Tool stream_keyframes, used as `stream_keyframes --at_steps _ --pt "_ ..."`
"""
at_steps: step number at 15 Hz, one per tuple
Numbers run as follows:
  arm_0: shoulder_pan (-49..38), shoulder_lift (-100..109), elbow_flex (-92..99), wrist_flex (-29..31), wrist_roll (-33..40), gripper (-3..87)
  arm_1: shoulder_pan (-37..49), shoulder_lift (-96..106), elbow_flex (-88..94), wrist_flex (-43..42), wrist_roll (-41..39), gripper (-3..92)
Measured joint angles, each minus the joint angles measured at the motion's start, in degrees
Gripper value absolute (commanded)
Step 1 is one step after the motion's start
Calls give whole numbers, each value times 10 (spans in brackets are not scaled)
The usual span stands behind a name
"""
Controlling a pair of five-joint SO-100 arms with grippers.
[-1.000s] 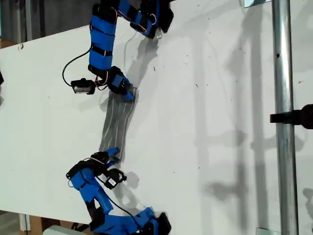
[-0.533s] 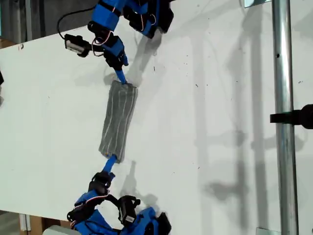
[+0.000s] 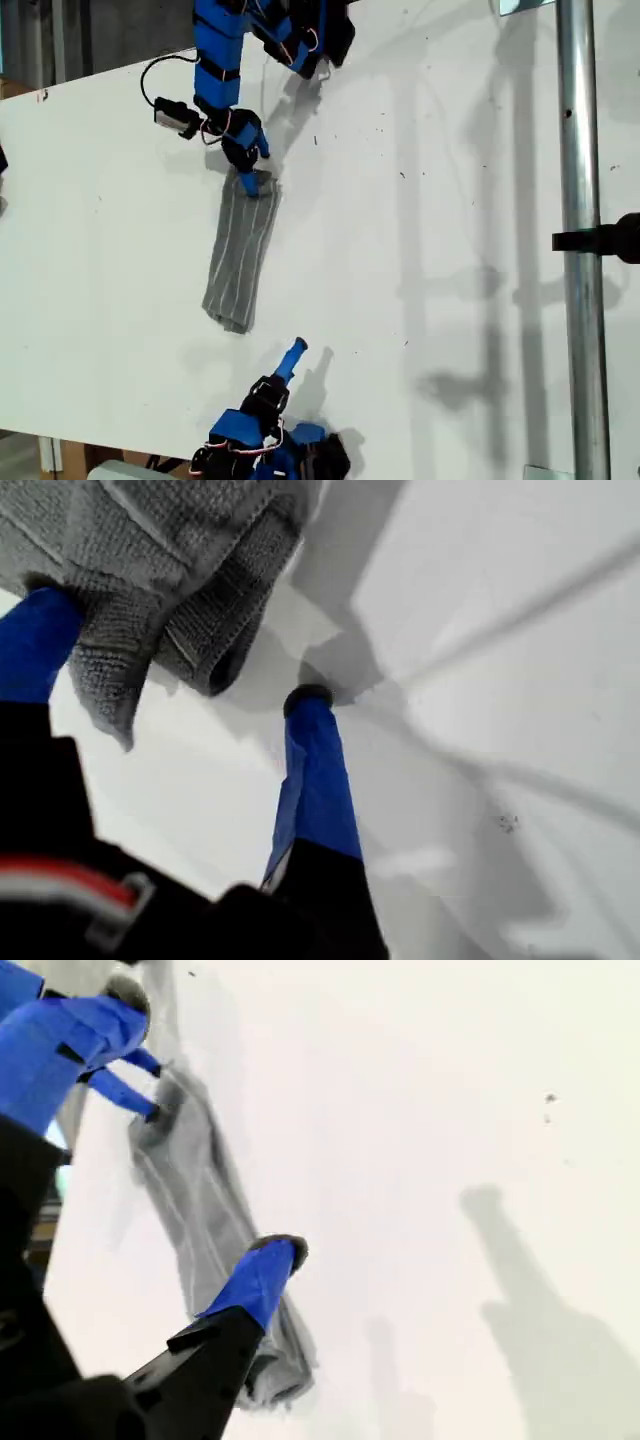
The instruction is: Grasp corners of a towel and fold twice.
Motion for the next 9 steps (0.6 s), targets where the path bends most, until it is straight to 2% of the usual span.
stream_keyframes --at_steps 2,4,5,6,9 --pt "0 31 18 -3 -9 400 7 -95 -82 -5 0 396" --pt "1 61 25 4 -9 394 7 -196 -201 14 -21 311" --pt "1 74 30 9 -9 389 4 -249 -270 32 -43 242" --pt "1 87 36 12 -10 386 2 -294 -337 60 -76 21" --pt "1 136 60 19 -20 374 10 -404 -520 243 -156 -2"
